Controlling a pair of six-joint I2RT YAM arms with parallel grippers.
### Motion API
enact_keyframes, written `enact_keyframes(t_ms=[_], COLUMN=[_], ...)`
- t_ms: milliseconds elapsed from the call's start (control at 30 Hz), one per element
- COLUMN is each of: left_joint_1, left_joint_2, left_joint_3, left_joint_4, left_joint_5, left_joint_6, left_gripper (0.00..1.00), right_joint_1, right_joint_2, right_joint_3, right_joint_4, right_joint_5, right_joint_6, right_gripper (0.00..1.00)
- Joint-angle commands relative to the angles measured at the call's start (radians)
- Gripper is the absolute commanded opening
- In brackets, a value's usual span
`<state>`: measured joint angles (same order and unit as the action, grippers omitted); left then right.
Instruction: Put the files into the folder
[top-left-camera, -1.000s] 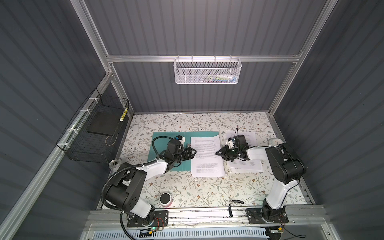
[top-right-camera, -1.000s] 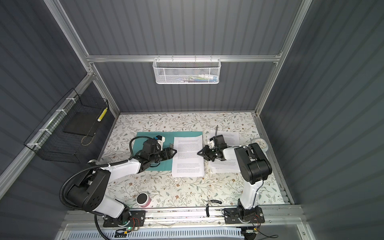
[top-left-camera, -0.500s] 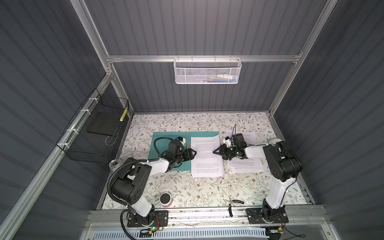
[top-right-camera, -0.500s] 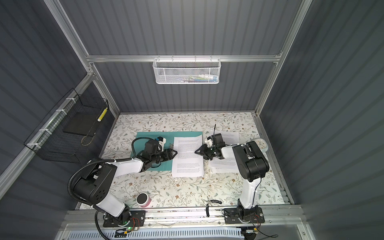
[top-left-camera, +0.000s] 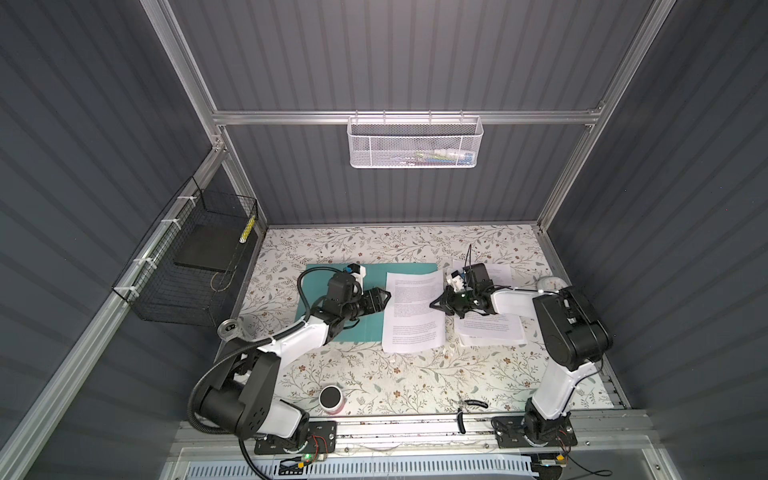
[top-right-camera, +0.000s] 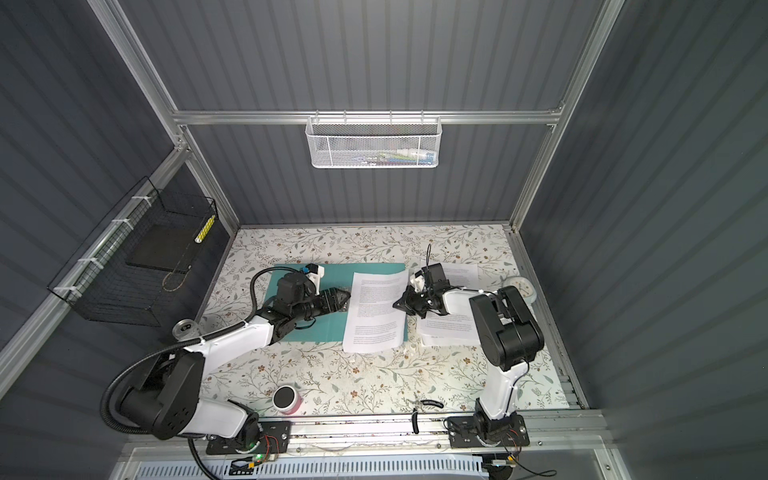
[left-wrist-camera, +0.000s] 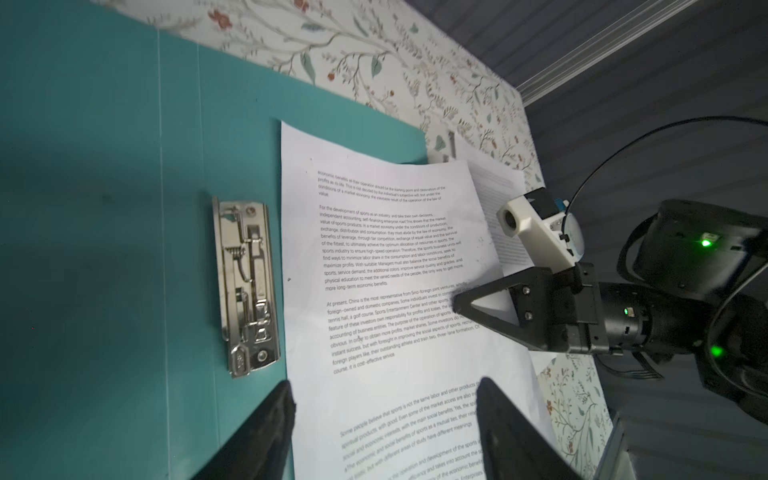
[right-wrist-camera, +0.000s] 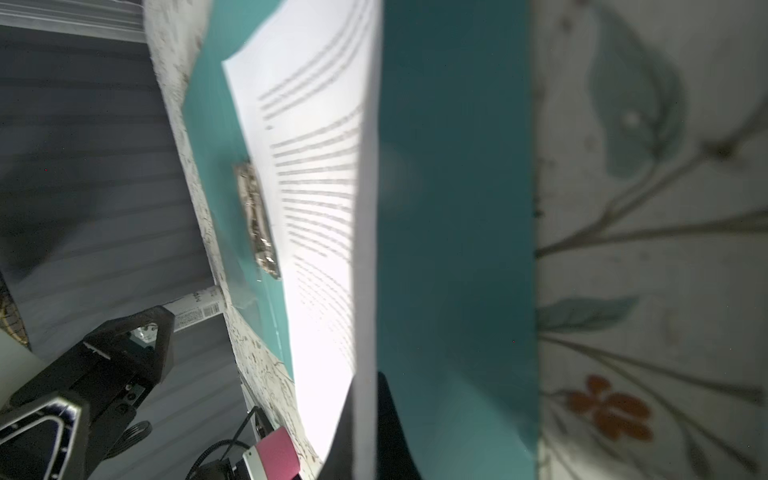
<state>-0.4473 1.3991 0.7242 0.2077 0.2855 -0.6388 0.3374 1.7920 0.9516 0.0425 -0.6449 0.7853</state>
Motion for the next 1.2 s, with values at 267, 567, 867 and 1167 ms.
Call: enact_keyframes(t_ms=[267,567,867,1167], left_joint_1=[0.182,0.299,0.345,0.348], left_joint_2=[-0.204,-0.27,-0.264,-0.224], left_joint_3=[-0.051,-0.075,-0.059,-0.017], left_joint_4=[-0.155,-0.177,-0.16,-0.155], left_joint_5=[0.019,0.112,0.162,0.174], left_joint_6=[-0.017,-0.019,-0.036,-0.027], left_gripper=[0.73,0.77,1.0,0.99], right_joint_1=[0.1,0.153,0.206,0.258], right_joint_2=[-0.053,0.095,0.195,0.301], right_joint_3=[0.363,0.628,0.715,0.798], right_joint_4=[-0.173,-0.248,-0.338,-0.426], right_joint_5=[0.036,0.027,0.143,0.267], right_joint_6=[-0.047,-0.067,-0.137,-0.224], right_gripper=[0.0,0.0,0.0,0.0])
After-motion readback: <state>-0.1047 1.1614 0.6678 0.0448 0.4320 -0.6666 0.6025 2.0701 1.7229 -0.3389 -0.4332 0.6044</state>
